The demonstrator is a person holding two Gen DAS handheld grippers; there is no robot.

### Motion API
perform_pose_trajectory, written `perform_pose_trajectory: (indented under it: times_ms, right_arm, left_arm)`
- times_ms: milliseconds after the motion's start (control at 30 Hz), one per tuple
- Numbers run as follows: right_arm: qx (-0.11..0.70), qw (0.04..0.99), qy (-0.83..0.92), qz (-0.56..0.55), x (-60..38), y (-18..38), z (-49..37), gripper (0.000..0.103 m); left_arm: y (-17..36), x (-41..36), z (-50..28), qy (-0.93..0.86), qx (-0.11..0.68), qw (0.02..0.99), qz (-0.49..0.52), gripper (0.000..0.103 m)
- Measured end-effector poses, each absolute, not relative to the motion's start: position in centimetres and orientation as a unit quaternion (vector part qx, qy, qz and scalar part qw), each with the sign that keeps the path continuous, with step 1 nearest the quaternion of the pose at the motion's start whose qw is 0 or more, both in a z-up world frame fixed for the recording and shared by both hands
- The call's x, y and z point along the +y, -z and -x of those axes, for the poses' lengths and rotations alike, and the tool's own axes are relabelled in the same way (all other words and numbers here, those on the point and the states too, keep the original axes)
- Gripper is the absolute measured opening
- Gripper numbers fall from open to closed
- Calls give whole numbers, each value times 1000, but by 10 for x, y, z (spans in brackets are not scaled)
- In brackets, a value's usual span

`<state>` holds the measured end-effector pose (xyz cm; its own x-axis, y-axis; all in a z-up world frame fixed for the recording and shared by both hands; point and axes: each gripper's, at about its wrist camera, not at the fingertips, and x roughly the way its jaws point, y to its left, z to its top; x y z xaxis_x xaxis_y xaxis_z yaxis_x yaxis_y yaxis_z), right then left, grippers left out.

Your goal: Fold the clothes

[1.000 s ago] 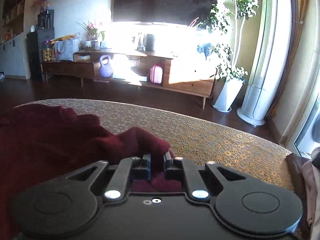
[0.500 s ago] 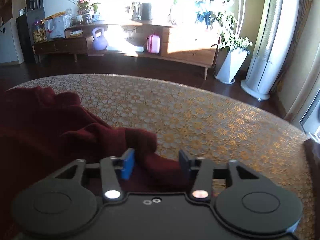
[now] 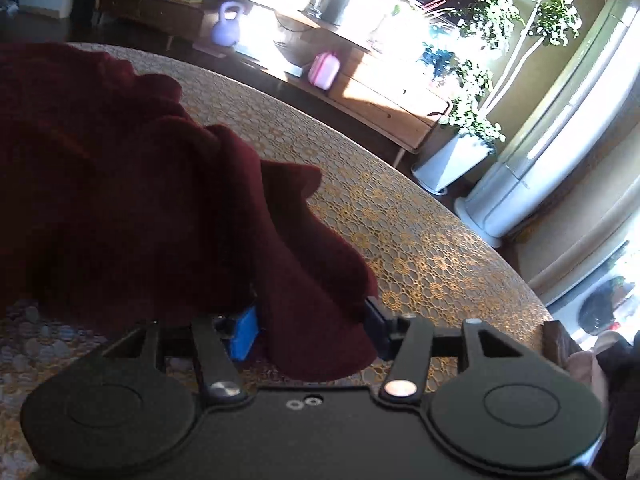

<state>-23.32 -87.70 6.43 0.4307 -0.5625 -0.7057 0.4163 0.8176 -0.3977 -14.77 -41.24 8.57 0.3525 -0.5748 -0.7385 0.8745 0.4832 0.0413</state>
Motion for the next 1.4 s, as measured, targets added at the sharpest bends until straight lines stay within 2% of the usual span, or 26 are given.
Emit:
perform_pose_trajectory:
  times_ms: [167, 300, 433, 667, 833, 967, 1067, 1233, 1400]
  right_arm:
    - [441, 822, 339, 120, -889, -80, 239, 103]
    - [453, 789, 364, 201, -891, -98, 256, 103]
    - [469, 750, 398, 243, -888, -114, 303, 103]
    - [509, 727, 429, 166, -862, -145, 414, 103]
    - [579, 709, 385, 117, -846, -121, 449, 103]
    - [628, 686, 358, 88, -846, -97, 455, 103]
    - [597, 718, 354, 58, -846, -119, 452, 103]
    - [473, 821, 319, 39, -852, -183, 416, 103]
    - [400, 877, 266, -11, -868, -162, 328, 103]
  left_arm:
    - [-143, -448, 135, 512, 258, 794, -205, 102]
    - [-151, -507, 119, 525, 227, 783, -244, 102]
    - [-135, -550, 100, 523, 251, 775, -251, 102]
    - [-97, -571, 79, 506, 312, 758, -266, 102]
    - [-78, -567, 78, 492, 329, 755, -282, 102]
    - [-74, -562, 73, 489, 347, 760, -250, 102]
    - [-71, -560, 74, 489, 344, 764, -243, 102]
    - [-69, -555, 75, 490, 338, 769, -232, 103]
    - [-68, -553, 77, 488, 330, 777, -224, 103]
